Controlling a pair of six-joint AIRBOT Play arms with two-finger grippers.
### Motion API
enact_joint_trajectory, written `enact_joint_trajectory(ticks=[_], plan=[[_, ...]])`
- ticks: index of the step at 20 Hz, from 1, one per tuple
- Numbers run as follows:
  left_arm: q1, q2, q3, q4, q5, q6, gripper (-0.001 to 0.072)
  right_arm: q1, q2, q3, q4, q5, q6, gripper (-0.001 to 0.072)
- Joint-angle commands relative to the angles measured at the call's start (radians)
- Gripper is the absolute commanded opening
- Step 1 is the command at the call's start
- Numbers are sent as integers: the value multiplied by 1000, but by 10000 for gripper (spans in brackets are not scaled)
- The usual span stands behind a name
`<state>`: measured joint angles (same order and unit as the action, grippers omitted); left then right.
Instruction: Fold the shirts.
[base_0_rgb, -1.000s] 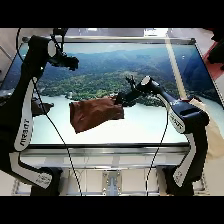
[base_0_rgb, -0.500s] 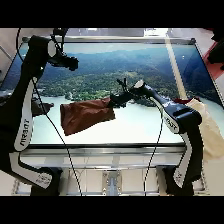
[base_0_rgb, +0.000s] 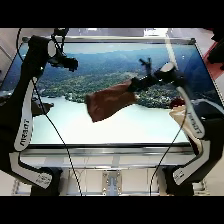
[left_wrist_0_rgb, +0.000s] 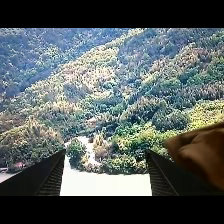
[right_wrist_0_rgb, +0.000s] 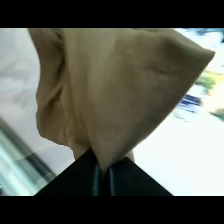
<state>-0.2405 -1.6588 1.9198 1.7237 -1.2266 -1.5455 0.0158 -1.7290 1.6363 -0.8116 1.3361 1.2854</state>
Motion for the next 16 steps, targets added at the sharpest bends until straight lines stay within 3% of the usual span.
enact_joint_trajectory(ticks=[1,7,8,10,11,14,16], plan=[[0,1,1,1,6,1,570,-210,201,4,-190,87,59,26],[0,1,1,-3,32,-3,570,-587,492,4,-306,299,85,25],[0,1,1,-6,33,-7,570,-632,525,4,-357,360,85,25],[0,1,1,-26,33,-11,570,-701,570,-6,-619,498,98,24],[0,1,1,-35,32,-11,570,-738,598,-38,-723,485,136,24],[0,1,1,-56,27,-10,570,-850,633,-172,-784,485,136,24],[0,1,1,-56,25,-10,570,-892,639,-305,-940,500,161,24]])
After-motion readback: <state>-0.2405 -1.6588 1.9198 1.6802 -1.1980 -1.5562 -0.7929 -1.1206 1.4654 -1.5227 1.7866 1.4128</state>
